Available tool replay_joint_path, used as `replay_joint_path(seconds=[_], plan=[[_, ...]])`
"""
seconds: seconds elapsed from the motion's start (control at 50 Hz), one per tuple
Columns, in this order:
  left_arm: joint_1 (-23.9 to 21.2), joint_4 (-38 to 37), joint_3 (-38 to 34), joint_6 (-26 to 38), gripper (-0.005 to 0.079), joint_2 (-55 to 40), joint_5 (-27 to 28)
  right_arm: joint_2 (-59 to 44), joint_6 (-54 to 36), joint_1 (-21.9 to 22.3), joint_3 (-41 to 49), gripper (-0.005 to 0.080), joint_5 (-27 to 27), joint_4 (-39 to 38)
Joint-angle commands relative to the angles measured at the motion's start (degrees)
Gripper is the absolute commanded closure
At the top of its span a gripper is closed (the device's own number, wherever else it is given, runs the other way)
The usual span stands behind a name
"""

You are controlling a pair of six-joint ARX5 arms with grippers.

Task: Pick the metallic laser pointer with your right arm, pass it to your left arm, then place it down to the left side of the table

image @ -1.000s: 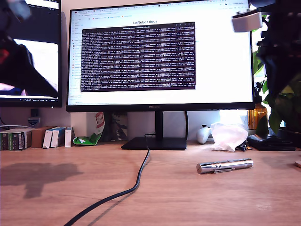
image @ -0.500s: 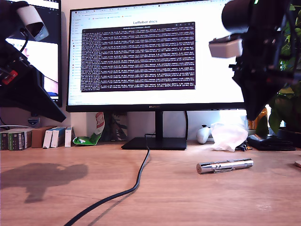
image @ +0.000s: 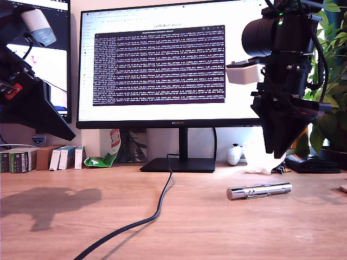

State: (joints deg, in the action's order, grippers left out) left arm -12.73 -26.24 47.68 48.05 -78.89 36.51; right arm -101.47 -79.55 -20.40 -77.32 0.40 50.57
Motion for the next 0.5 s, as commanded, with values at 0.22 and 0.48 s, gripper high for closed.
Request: replay_joint_path(seconds=[0.22,0.48], plan=[[-0.02,0.85,0.46,0.39,0.0762,0.04,0.26,-1.70,4.74,-0.55,0.39,0.0379,-0.33,0.59],[-0.02,0.79,0.46,0.39,0.0762,0.04,0.24,-4.55,4.11,-1.70,0.39,0.0379,-0.44,1.01]])
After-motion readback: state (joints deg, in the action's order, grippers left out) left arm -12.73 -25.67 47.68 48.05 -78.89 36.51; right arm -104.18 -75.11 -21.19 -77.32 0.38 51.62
